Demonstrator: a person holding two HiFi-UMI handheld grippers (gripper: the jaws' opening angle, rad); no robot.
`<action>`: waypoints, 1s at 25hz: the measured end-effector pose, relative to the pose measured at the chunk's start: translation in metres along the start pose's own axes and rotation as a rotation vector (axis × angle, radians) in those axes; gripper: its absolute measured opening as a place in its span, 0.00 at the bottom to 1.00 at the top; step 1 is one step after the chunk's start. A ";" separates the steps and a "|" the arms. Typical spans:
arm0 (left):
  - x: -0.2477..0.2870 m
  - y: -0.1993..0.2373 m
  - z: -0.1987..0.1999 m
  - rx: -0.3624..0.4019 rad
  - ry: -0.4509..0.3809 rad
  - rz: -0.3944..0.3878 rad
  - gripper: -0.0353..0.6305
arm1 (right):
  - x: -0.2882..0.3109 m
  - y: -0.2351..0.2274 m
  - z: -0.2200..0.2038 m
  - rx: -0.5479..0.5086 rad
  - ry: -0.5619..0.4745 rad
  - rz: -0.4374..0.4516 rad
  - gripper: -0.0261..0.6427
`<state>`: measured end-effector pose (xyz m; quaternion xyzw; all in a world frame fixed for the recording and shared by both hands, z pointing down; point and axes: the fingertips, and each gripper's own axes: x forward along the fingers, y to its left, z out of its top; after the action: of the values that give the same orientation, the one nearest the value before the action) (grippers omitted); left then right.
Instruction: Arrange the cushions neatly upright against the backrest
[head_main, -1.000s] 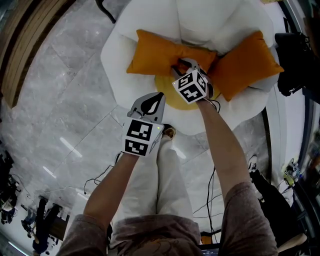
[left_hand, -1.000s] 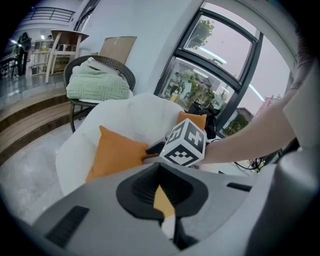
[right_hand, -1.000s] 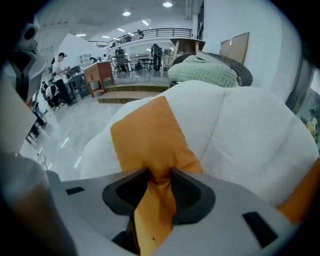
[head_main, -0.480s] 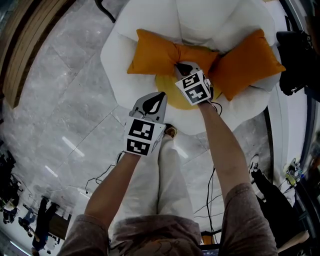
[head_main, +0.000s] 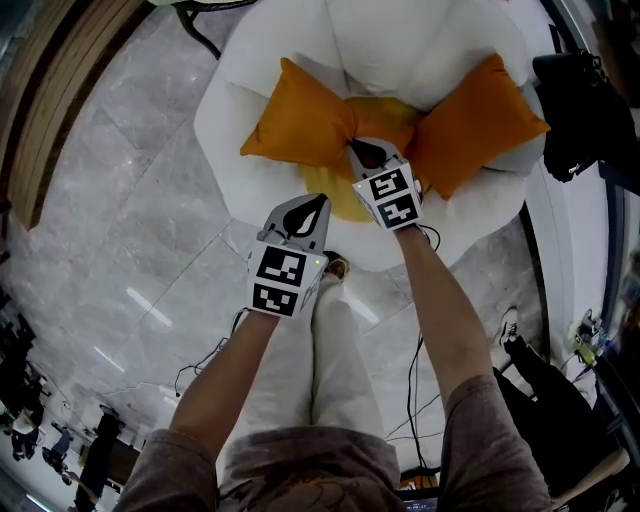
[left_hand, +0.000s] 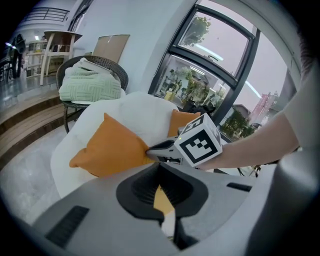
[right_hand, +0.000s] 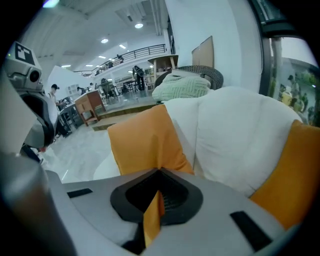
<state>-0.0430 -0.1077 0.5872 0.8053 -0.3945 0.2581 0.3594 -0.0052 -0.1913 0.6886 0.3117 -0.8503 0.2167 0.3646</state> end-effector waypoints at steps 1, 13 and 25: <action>-0.001 -0.003 0.002 0.005 0.000 -0.004 0.06 | -0.005 -0.002 0.004 0.017 -0.019 -0.010 0.07; -0.007 -0.033 0.021 0.039 0.002 -0.043 0.06 | -0.069 -0.026 0.075 0.260 -0.278 -0.104 0.07; 0.002 -0.034 0.030 0.056 0.013 -0.052 0.06 | -0.113 -0.092 0.109 0.590 -0.552 -0.300 0.07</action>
<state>-0.0104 -0.1172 0.5576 0.8233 -0.3637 0.2650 0.3460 0.0664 -0.2795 0.5465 0.5690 -0.7629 0.3035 0.0460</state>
